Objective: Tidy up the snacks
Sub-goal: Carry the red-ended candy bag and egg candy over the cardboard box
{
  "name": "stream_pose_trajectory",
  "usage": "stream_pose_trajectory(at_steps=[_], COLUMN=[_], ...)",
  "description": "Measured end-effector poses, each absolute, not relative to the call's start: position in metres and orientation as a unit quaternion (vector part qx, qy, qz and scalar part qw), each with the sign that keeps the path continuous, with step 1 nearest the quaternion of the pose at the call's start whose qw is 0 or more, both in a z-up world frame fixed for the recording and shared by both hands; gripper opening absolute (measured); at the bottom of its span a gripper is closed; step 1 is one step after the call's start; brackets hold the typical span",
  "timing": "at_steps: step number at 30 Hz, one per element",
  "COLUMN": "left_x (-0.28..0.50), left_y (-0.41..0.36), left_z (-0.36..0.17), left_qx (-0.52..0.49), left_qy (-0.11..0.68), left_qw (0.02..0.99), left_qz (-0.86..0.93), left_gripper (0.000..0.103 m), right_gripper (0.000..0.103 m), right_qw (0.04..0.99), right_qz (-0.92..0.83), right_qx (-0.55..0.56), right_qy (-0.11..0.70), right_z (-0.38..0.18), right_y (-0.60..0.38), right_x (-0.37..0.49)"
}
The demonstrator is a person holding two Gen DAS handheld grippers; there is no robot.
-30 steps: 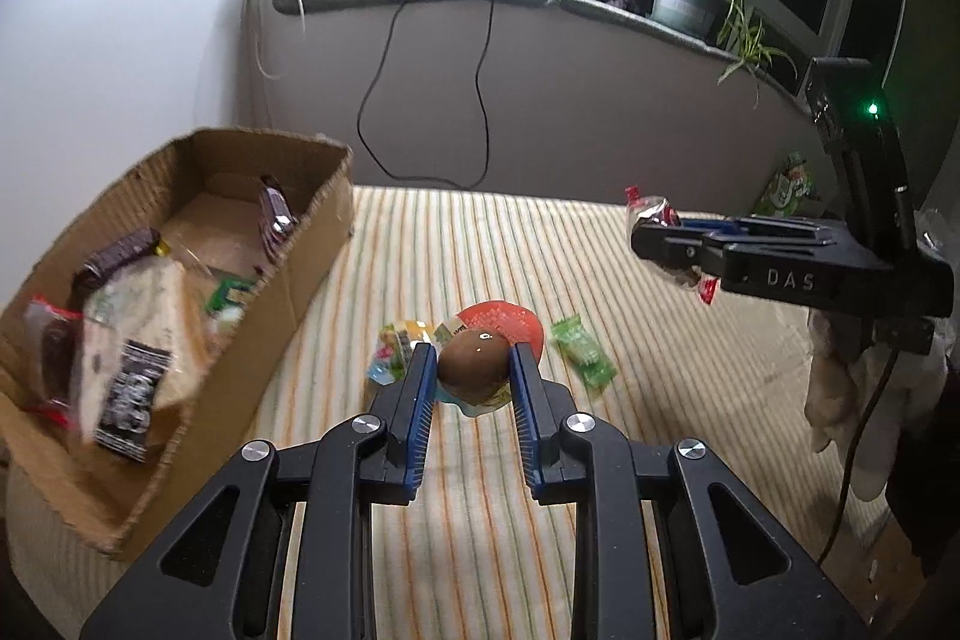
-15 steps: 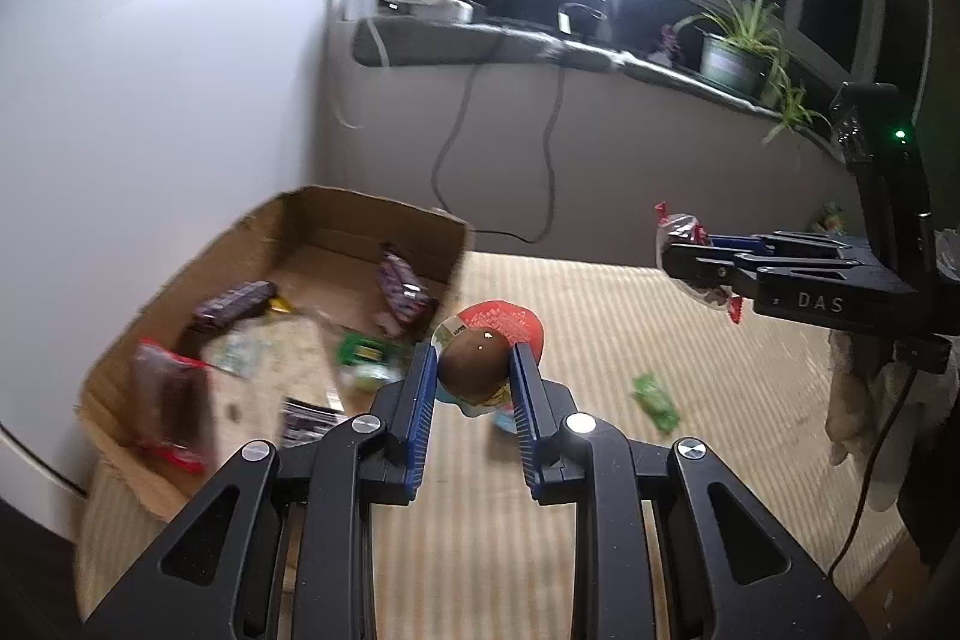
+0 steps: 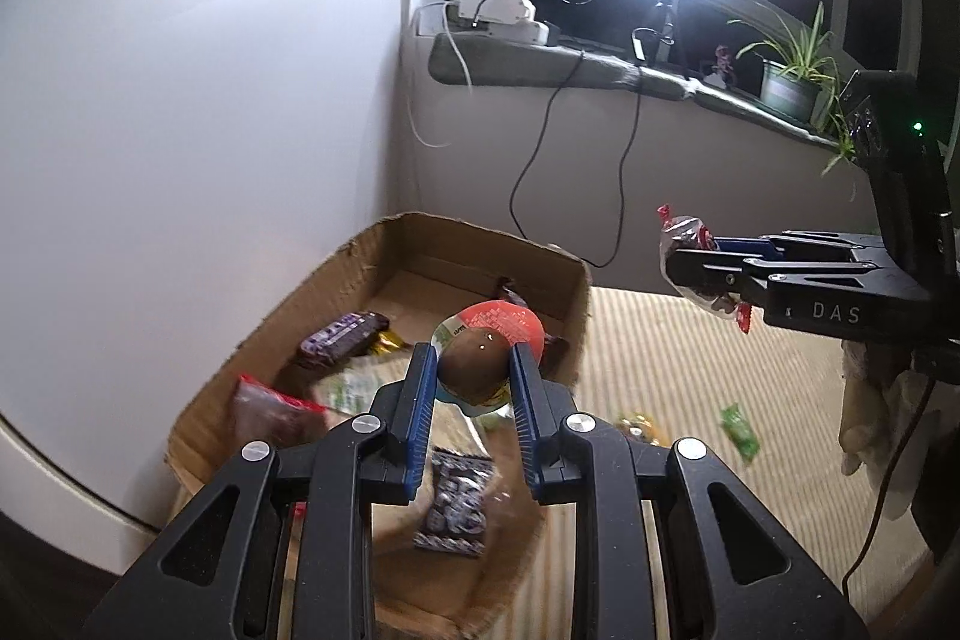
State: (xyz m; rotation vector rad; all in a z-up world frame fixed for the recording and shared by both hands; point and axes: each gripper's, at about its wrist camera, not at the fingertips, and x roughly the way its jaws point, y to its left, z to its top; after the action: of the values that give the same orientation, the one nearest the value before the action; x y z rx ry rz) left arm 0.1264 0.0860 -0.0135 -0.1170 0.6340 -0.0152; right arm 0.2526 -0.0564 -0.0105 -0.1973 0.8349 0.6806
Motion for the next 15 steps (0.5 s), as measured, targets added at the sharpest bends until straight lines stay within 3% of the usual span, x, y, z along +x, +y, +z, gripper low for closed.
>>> stream_pose_trajectory(at_steps=[15], left_x=[0.149], left_y=[0.112], left_z=[-0.023], left_qx=[-0.061], left_qy=[0.321], left_qw=[0.945], left_qz=[0.015], left_gripper=[0.023], right_gripper=[0.036], right_qw=[0.833], right_qz=[0.357], right_qx=[-0.101], right_qy=[0.412], right_z=[-0.039], right_y=[-0.001], right_x=[0.277])
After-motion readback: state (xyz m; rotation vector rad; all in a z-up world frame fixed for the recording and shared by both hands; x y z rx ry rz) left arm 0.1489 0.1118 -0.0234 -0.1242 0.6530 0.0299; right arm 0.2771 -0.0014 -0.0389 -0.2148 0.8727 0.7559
